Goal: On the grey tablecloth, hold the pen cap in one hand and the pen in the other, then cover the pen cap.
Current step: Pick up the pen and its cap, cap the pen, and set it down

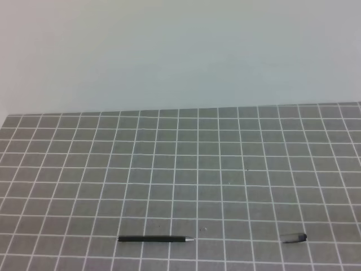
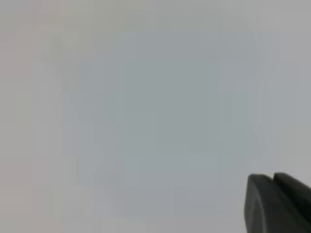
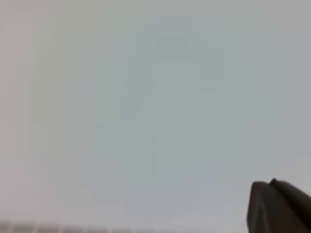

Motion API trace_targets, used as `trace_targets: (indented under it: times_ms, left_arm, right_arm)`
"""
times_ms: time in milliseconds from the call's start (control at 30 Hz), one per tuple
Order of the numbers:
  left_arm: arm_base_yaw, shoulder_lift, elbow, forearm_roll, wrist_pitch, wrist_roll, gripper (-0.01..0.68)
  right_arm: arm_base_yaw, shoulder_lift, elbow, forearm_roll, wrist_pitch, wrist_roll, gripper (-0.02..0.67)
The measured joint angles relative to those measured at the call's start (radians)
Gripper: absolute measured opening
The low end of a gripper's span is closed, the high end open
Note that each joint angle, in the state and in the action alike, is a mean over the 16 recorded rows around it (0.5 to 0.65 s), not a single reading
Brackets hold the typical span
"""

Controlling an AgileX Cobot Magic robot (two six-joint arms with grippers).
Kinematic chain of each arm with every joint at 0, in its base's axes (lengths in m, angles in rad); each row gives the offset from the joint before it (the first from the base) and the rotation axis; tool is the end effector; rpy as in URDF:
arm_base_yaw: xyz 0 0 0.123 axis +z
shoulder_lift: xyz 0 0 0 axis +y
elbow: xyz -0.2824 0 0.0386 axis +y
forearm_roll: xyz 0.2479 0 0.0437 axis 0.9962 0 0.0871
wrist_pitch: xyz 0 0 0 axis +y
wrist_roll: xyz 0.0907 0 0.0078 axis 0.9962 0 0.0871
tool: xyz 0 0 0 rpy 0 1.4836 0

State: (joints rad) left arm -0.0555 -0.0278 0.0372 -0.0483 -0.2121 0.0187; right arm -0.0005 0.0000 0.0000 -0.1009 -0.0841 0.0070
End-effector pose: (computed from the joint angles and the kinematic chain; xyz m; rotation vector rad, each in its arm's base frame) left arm 0.0522 -0.0020 0.2210 0.0086 1.2814 -0.0657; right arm 0.0552 0.0007 0.2207 -0.0721 1.3985 -0.0722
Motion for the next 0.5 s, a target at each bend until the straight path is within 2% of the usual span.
trace_targets:
  times_ms: [300,400,500]
  left_arm:
    - [0.0,0.0,-0.005,-0.012,-0.328,0.009,-0.003]
    - [0.0,0.0,-0.02,-0.028,-0.361,0.009,-0.003]
    - [0.0,0.001,-0.059,-0.037,-0.333,0.017,-0.003]
  right_arm:
    - [0.0,0.0,0.0,0.006,-0.245,-0.007,-0.001]
    - [0.0,0.0,0.0,0.011,-0.279,-0.013,-0.001]
    - [0.0,0.0,0.0,0.015,-0.298,-0.024,-0.001]
